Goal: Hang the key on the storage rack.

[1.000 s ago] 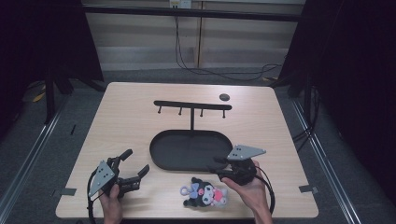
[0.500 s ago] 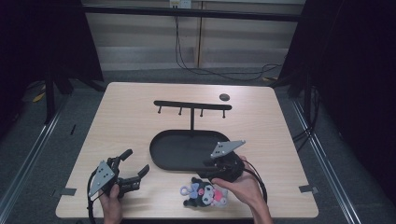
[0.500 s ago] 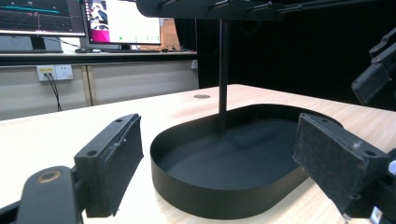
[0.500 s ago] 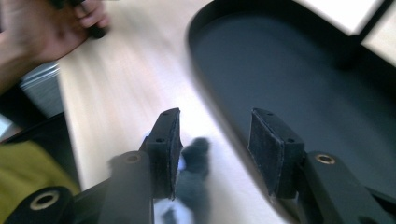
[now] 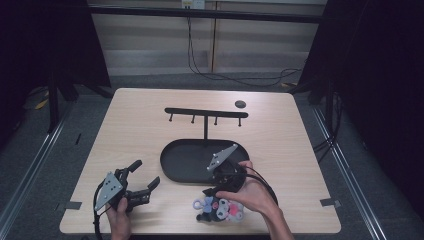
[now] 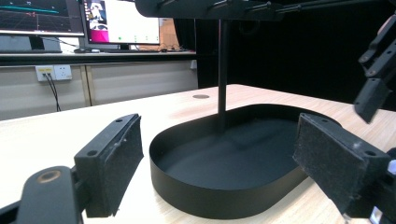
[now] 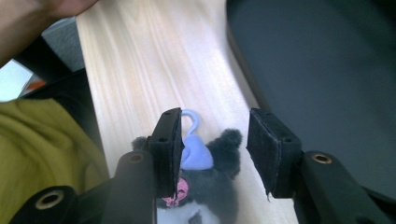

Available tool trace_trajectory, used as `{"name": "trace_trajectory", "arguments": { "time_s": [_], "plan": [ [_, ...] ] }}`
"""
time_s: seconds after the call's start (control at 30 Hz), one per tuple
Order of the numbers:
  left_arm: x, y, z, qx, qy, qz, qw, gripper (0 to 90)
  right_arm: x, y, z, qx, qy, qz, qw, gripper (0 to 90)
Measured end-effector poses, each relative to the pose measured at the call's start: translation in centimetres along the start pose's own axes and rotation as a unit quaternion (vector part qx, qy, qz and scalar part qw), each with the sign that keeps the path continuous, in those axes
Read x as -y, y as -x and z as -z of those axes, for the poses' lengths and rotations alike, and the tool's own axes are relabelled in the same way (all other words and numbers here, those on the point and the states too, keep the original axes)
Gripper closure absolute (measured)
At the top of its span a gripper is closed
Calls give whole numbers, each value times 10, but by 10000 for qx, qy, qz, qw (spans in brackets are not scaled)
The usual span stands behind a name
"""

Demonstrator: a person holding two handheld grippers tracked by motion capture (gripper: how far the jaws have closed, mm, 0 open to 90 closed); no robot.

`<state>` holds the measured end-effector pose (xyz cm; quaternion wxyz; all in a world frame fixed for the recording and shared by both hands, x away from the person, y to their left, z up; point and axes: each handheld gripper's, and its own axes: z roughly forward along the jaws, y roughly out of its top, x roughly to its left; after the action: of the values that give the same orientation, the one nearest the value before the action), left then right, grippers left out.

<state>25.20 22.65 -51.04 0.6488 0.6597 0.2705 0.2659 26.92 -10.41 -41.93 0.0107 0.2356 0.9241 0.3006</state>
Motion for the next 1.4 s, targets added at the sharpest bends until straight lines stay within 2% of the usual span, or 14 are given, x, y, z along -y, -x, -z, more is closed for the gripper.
{"name": "trace_trajectory", "arguments": {
  "time_s": [0.13,0.2,0.37,0.43,0.67,0.7,0.77,0.93,1.17,1.27,1.37,1.4],
  "plan": [
    [0,0,0,0,0,1,10000,154,-4,6,-3,-265,-199,-69,9994,585],
    [0,0,0,0,-1,-2,10000,154,-8,8,-5,-281,-420,-95,9987,590],
    [0,0,0,2,4,7,10000,154,-16,7,-16,-494,-811,-23,9955,593],
    [0,0,0,1,1,-1,10000,154,-19,6,-21,-486,-963,-31,9942,581],
    [0,0,0,5,5,5,10000,154,-23,4,-30,-529,-1127,0,9922,583],
    [0,0,0,3,-1,-2,10000,154,-24,3,-32,-455,-1156,16,9923,551],
    [0,0,0,2,1,-1,10000,154,-25,3,-34,-427,-1211,5,9917,554],
    [0,0,0,6,4,5,10000,154,-29,4,-44,-543,-1374,78,9890,575],
    [0,0,0,15,15,8,10000,154,-33,1,-60,-694,-1866,208,9798,627],
    [0,0,0,18,15,8,10000,154,-33,1,-64,-741,-1979,219,9772,631],
    [0,0,0,18,15,8,10000,154,-32,0,-68,-831,-2136,277,9730,630],
    [0,0,0,18,15,8,10000,154,-32,-1,-68,-799,-2144,272,9731,637]
  ]
}}
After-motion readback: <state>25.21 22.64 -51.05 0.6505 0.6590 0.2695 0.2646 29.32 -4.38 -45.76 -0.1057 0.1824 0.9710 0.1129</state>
